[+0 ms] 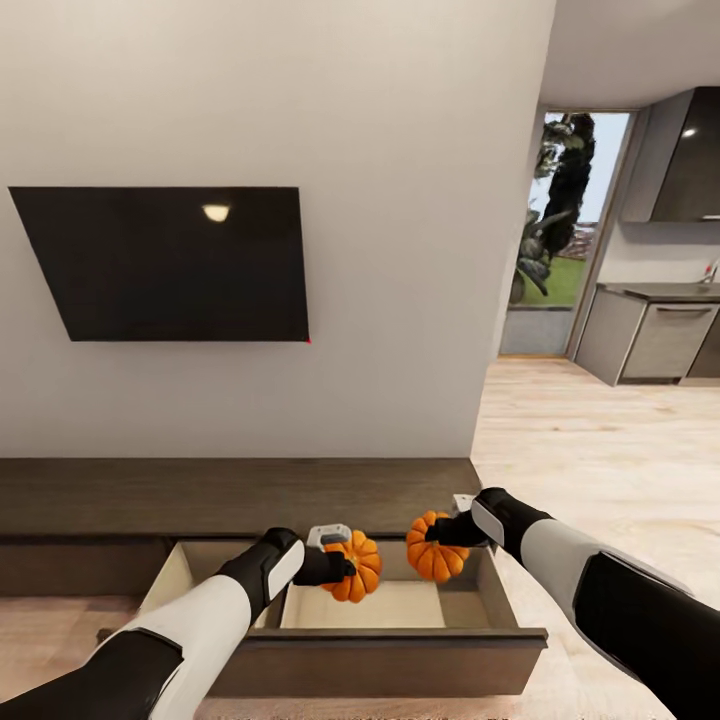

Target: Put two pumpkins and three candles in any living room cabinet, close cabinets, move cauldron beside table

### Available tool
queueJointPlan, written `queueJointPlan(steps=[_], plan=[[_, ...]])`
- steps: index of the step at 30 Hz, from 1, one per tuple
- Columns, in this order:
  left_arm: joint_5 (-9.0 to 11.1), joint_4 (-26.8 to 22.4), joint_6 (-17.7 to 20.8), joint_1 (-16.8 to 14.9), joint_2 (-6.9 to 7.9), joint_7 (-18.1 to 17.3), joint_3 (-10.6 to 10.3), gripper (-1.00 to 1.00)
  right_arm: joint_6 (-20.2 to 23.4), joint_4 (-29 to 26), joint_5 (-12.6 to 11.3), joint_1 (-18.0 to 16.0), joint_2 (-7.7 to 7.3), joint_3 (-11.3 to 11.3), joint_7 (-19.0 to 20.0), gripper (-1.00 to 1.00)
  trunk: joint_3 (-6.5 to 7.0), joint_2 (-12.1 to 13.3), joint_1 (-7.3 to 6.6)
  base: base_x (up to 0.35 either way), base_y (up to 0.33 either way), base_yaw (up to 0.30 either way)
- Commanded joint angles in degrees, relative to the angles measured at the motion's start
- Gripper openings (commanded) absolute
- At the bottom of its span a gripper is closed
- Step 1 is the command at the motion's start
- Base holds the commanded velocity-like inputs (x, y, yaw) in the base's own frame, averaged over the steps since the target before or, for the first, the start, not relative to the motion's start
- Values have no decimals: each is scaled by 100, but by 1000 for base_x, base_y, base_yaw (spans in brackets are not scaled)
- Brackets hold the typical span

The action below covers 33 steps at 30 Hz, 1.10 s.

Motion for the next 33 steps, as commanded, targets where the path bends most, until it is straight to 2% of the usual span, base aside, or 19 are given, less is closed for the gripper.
queueJointPlan(steps=[1, 3, 7, 14, 25, 28, 33], plan=[[26, 1, -30, -5, 0, 1, -12, -100, 15, -8, -2, -5, -5, 28, 24, -100, -34, -46, 22, 0, 0, 0], [28, 23, -153, -5, 0, -2, -12, -100, 13, -7, -1, -5, -5, 28, 24, -100, -88, -127, 66, 0, 0, 0], [29, 143, -795, -5, 0, 0, -12, -100, 16, -4, 0, 3, -1, 28, 19, -100, -197, -287, 154, 0, 0, 0], [29, 237, -1302, -5, 0, 2, -12, -100, 19, -3, 0, 4, 4, 28, -1, -100, -387, -568, 308, 0, 0, 0], [29, 247, -1272, -5, 0, -71, -12, -100, -124, -3, -9, 4, 4, 28, -3, -100, -686, -1009, 550, 0, 0, 0], [29, 249, -1181, -5, 0, -247, -12, -100, -139, -3, -9, 4, 4, 28, -3, -100, -768, -1129, 615, 0, 0, 0], [28, 181, -787, -5, 0, -418, -16, -100, -139, -3, -9, 4, 3, 27, -7, -100, -886, -1290, 703, 0, 0, 0]])
